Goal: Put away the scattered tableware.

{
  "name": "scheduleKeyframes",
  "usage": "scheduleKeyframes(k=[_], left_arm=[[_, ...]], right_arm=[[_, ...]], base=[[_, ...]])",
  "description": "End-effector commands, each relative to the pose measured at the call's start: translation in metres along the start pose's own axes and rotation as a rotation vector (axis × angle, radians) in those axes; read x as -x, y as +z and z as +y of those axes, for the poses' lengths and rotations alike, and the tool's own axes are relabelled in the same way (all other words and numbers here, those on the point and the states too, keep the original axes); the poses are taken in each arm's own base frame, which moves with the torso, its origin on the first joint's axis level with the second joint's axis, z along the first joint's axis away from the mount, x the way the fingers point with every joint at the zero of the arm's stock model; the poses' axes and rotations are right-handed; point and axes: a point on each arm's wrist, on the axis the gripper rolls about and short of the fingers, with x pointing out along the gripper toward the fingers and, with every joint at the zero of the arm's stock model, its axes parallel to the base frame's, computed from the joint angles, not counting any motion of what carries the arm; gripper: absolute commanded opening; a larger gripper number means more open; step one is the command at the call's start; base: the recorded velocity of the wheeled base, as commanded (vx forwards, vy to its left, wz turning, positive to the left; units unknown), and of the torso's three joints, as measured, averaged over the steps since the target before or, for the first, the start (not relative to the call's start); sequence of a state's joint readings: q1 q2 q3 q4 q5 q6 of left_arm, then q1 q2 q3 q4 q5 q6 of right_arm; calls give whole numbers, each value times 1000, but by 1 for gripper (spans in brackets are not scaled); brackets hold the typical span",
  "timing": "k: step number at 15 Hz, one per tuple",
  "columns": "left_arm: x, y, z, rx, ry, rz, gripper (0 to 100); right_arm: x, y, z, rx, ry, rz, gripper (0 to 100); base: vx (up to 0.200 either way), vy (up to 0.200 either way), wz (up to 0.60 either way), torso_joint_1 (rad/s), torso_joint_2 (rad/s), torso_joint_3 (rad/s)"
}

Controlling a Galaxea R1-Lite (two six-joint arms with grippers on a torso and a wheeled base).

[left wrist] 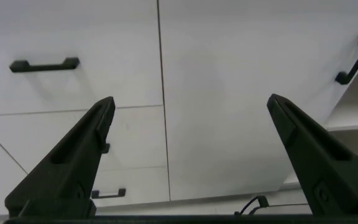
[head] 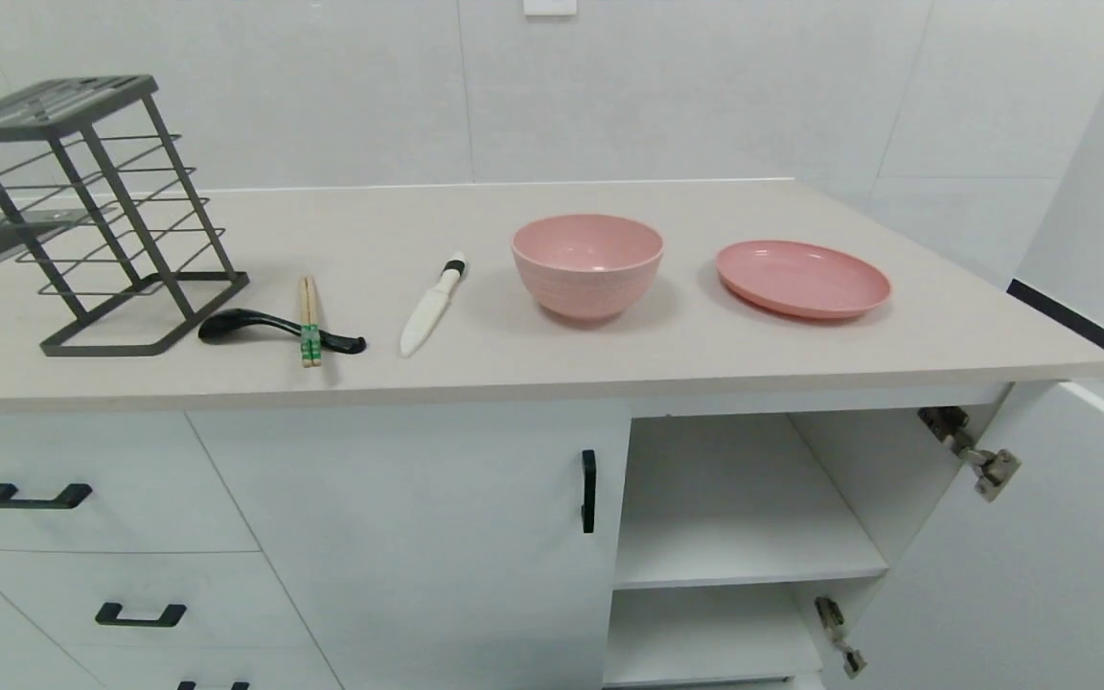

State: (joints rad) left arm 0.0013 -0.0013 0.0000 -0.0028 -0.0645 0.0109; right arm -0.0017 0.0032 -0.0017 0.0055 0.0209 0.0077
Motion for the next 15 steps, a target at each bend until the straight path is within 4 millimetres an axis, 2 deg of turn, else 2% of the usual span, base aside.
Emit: scheduleKeyframes(k=[1, 7, 10, 15], left_arm=[[0, 0, 0, 0, 0, 1, 100], [0, 0, 0, 0, -1, 1, 100], [0, 0, 0, 0, -1, 1, 100], [0, 0, 0, -6, -3, 1, 100]], right_arm=[[0, 0, 0, 0, 1, -1, 100], [0, 0, 0, 0, 1, 1, 100], [0, 0, 0, 0, 1, -1, 100], [0, 0, 0, 0, 1, -1, 100]], base=[[0, 0, 0, 232, -520, -212], [0, 0, 0, 172, -483, -218], [0, 0, 0, 388, -476, -230], [0, 0, 0, 294, -514, -247]])
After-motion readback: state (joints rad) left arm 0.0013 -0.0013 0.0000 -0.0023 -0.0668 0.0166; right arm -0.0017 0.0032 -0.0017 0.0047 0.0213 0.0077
